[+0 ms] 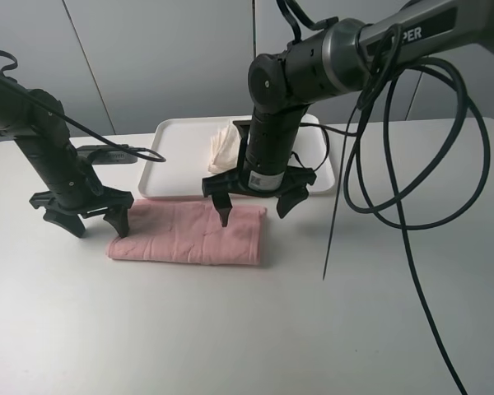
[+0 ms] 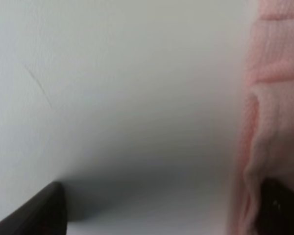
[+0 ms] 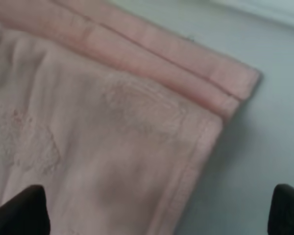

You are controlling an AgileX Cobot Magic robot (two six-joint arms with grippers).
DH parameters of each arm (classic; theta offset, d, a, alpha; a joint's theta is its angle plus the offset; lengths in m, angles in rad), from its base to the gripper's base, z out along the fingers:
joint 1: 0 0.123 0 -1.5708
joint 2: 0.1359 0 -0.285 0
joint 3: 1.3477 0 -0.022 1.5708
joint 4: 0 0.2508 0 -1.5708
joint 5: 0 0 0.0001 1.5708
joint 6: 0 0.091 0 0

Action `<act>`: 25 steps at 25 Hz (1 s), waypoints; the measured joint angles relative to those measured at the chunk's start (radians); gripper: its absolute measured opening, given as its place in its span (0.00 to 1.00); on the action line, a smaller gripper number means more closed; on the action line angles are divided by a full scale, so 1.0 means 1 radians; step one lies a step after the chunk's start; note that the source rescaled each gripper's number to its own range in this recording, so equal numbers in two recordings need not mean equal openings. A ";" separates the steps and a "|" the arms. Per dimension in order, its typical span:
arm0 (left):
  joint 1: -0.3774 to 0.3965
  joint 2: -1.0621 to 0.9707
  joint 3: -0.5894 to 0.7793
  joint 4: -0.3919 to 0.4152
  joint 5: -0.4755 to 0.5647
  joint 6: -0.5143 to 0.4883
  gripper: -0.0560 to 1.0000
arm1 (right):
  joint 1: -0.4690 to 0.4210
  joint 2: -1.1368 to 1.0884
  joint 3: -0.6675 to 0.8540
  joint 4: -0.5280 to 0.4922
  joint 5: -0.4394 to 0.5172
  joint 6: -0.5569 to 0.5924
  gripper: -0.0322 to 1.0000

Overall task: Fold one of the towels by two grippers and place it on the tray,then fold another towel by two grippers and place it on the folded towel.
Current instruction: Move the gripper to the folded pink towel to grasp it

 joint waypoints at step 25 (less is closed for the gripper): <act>0.000 0.002 0.000 0.002 0.000 0.000 0.99 | -0.001 0.087 0.000 0.031 0.000 -0.035 0.82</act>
